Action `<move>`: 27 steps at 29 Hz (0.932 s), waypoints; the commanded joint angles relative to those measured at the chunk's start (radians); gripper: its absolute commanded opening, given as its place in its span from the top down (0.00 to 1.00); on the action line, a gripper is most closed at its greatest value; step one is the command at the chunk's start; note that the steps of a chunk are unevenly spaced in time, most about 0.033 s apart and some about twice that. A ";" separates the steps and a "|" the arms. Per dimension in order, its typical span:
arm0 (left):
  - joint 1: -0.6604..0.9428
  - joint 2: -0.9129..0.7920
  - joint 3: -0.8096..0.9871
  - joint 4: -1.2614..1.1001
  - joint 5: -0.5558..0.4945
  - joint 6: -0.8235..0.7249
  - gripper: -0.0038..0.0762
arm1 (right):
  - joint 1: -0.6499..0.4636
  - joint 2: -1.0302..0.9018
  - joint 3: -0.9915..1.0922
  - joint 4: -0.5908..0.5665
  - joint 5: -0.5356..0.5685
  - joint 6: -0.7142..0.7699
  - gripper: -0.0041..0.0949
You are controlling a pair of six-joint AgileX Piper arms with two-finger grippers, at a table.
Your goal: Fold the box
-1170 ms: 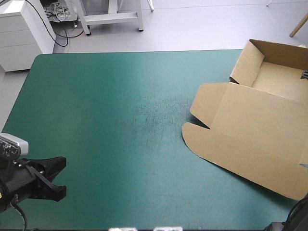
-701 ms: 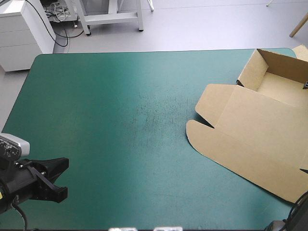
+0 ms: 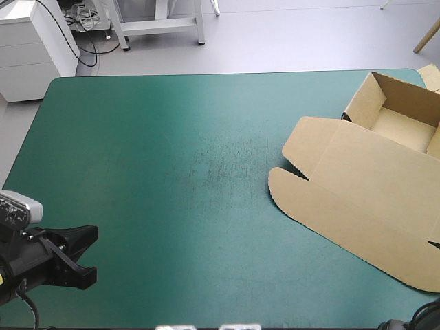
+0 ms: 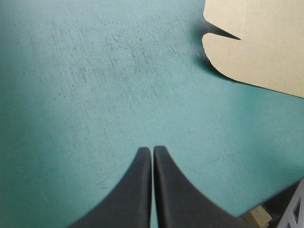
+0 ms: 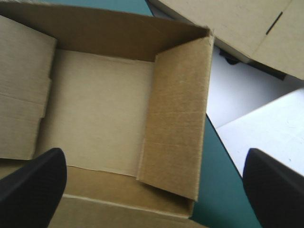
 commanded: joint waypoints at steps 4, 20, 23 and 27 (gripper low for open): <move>-0.001 0.006 -0.021 0.013 -0.019 -0.007 0.96 | 0.055 -0.237 0.069 0.197 -0.029 -0.050 0.16; -0.001 -0.073 -0.017 0.084 -0.070 0.000 0.96 | 0.616 -0.703 0.479 0.088 -0.182 -0.122 0.98; -0.001 -0.141 0.010 0.084 -0.109 0.000 0.96 | 0.661 -0.808 0.596 0.092 -0.223 -0.120 0.98; -0.001 -0.214 0.068 0.084 -0.140 0.000 0.96 | 0.665 -0.940 0.732 0.117 -0.244 -0.120 0.98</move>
